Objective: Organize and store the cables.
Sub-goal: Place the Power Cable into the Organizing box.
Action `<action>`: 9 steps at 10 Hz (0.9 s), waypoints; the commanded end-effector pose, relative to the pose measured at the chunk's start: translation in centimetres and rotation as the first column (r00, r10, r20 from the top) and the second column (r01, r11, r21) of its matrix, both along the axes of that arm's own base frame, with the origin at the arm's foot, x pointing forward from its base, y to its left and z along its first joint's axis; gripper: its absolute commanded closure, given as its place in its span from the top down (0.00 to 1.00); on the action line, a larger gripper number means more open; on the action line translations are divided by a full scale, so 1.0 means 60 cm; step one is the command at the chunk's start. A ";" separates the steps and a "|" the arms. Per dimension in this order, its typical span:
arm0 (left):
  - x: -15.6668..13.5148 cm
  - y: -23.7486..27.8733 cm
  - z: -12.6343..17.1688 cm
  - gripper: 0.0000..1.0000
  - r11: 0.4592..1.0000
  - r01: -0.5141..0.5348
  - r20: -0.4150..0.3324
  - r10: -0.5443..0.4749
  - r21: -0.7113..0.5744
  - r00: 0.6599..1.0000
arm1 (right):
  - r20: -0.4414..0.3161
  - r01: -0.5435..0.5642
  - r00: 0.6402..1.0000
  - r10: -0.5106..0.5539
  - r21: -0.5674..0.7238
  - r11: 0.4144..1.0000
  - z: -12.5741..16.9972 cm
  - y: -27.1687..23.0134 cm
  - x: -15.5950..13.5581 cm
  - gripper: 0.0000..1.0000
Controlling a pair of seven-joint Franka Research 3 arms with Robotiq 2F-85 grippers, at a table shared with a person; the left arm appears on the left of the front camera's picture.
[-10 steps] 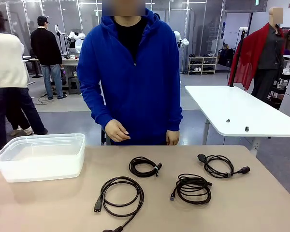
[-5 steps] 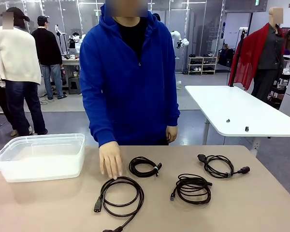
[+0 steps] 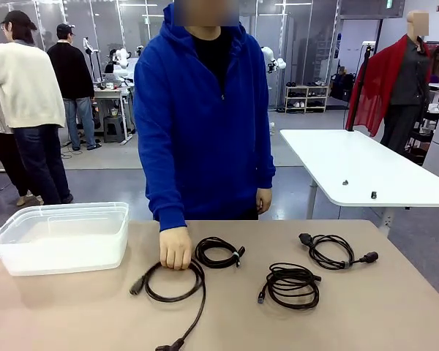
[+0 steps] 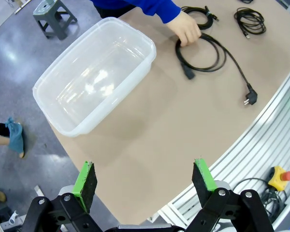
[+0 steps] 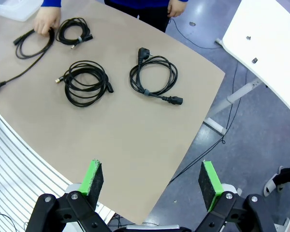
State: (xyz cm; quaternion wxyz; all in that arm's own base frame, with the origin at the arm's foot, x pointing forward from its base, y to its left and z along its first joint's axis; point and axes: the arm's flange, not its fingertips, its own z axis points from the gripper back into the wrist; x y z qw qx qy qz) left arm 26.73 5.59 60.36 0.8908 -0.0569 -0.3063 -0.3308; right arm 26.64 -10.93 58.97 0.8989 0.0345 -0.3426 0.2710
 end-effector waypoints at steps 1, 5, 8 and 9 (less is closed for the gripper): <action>-0.002 0.001 0.001 1.00 1.000 0.010 0.004 -0.010 0.005 1.000 | -0.005 -0.002 1.000 0.002 -0.001 1.000 -0.003 0.000 0.000 1.00; -0.002 0.001 0.001 1.00 1.000 0.010 0.004 -0.010 0.005 1.000 | -0.005 -0.002 1.000 0.002 -0.001 1.000 -0.003 0.000 0.000 1.00; -0.002 0.001 0.001 1.00 1.000 0.010 0.004 -0.010 0.005 1.000 | 0.016 -0.070 0.997 0.071 -0.035 0.997 0.005 0.002 0.000 1.00; -0.002 0.001 0.001 1.00 1.000 0.010 0.004 -0.010 0.005 1.000 | 0.034 -0.099 0.994 0.104 -0.114 0.988 0.010 0.005 0.004 1.00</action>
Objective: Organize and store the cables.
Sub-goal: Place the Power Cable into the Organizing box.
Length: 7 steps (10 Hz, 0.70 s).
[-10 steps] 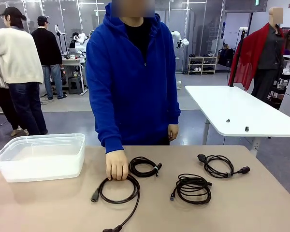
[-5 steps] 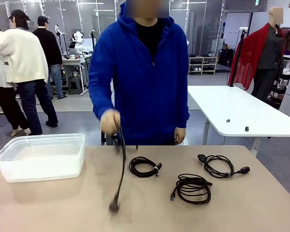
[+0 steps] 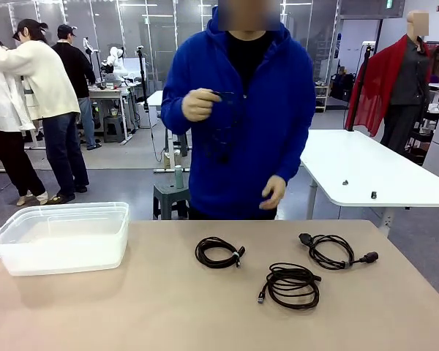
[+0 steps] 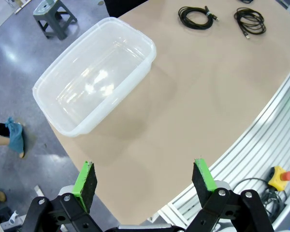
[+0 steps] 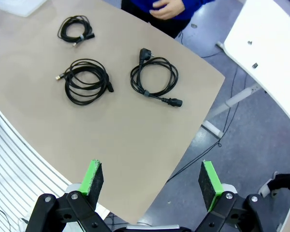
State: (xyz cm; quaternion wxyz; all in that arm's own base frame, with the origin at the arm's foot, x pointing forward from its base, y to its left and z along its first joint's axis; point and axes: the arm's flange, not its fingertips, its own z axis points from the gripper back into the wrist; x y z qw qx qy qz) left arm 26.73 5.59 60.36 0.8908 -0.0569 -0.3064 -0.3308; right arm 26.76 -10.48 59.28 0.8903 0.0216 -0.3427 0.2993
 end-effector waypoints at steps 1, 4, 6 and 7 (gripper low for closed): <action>-0.002 0.001 0.001 1.00 1.000 0.010 0.004 -0.010 0.005 1.000 | -0.006 -0.117 0.993 0.117 -0.093 0.989 0.009 0.000 0.014 1.00; -0.002 0.001 0.001 1.00 1.000 0.010 0.004 -0.010 0.005 1.000 | -0.047 -0.222 0.975 0.218 -0.134 0.966 0.001 0.013 0.065 1.00; -0.002 0.001 0.001 1.00 1.000 0.010 0.004 -0.010 0.005 1.000 | -0.079 -0.289 0.957 0.279 -0.190 0.938 -0.026 0.039 0.102 1.00; -0.002 0.001 0.001 1.00 1.000 0.010 0.004 -0.010 0.005 1.000 | -0.103 -0.318 0.947 0.303 -0.207 0.925 -0.043 0.051 0.121 1.00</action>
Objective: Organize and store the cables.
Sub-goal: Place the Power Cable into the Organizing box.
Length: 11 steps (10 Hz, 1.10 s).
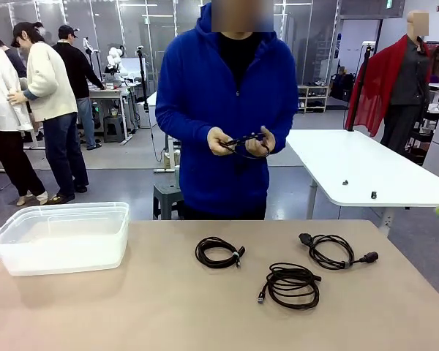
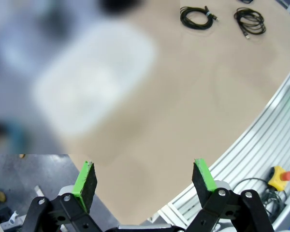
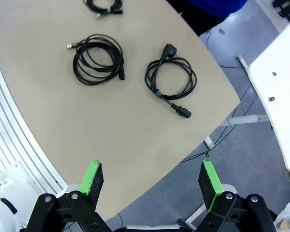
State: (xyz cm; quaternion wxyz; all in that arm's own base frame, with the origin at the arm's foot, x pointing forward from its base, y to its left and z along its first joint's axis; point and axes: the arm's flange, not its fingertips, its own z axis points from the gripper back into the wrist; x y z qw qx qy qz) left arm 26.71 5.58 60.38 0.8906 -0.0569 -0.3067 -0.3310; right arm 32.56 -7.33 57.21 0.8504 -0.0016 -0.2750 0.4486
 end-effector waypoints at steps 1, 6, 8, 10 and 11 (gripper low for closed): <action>-0.002 0.001 0.000 1.00 1.000 0.010 0.003 -0.010 0.006 1.000 | -0.006 -0.063 0.998 0.063 -0.060 0.996 -0.024 0.008 0.046 1.00; -0.002 0.001 0.000 1.00 1.000 0.010 0.003 -0.010 0.006 1.000 | -0.121 -0.215 0.973 0.196 -0.181 0.960 -0.169 0.069 0.156 1.00; -0.002 0.001 0.000 1.00 1.000 0.010 0.003 -0.010 0.006 1.000 | -0.144 -0.256 0.963 0.228 -0.223 0.941 -0.215 0.079 0.191 1.00; -0.002 0.001 0.000 1.00 1.000 0.010 0.003 -0.010 0.006 1.000 | -0.157 -0.334 0.940 0.304 -0.227 0.915 -0.255 0.090 0.209 1.00; -0.002 0.001 0.000 1.00 1.000 0.010 0.003 -0.010 0.006 1.000 | -0.162 -0.415 0.908 0.385 -0.242 0.877 -0.276 0.095 0.218 1.00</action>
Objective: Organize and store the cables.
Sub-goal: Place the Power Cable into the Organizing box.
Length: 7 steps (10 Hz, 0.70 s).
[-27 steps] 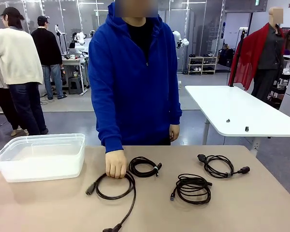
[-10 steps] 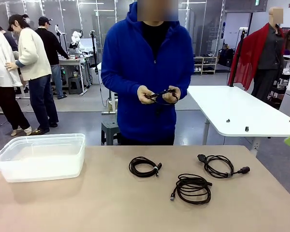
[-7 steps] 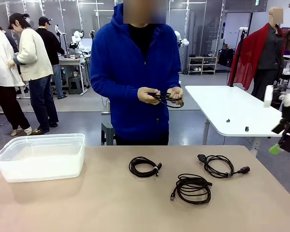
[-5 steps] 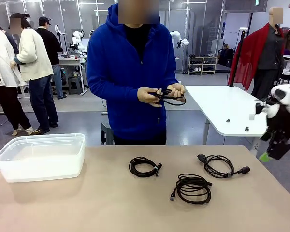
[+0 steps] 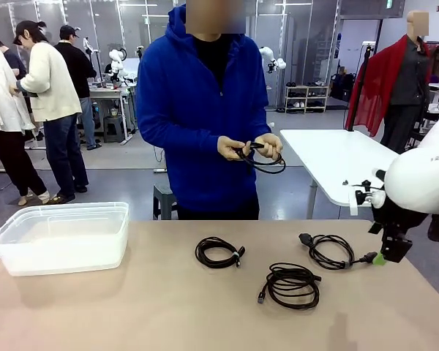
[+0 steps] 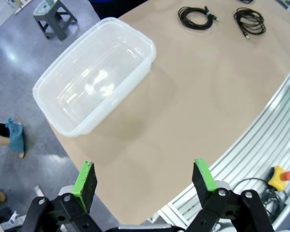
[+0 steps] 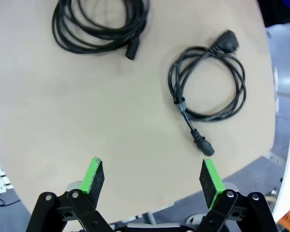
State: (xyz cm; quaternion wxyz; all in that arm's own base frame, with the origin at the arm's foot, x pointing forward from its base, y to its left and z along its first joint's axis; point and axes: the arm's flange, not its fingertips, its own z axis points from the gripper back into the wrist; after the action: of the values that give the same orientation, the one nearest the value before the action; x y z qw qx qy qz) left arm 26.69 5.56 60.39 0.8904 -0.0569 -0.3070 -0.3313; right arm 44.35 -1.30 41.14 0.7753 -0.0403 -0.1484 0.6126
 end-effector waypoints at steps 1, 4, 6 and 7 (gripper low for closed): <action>-0.001 0.001 0.000 1.00 1.000 0.009 0.002 -0.009 0.006 1.000 | -0.007 -0.146 0.989 0.146 -0.002 0.989 -0.034 0.001 0.041 1.00; -0.001 0.001 0.000 1.00 1.000 0.009 0.002 -0.009 0.006 1.000 | -0.048 -0.171 0.985 0.169 -0.058 0.983 -0.074 0.025 0.073 1.00; -0.001 0.001 0.000 1.00 1.000 0.009 0.002 -0.009 0.006 1.000 | -0.065 -0.199 0.979 0.195 -0.065 0.978 -0.089 0.036 0.085 1.00; -0.001 0.001 0.000 1.00 1.000 0.009 0.002 -0.009 0.006 1.000 | -0.063 -0.197 0.979 0.193 -0.064 0.978 -0.091 0.040 0.089 1.00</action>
State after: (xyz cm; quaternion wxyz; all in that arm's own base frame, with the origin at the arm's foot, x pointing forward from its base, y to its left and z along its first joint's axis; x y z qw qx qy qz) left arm 26.69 5.56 60.39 0.8904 -0.0569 -0.3070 -0.3314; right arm 49.06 1.39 35.57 0.7215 -0.0338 -0.0977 0.6846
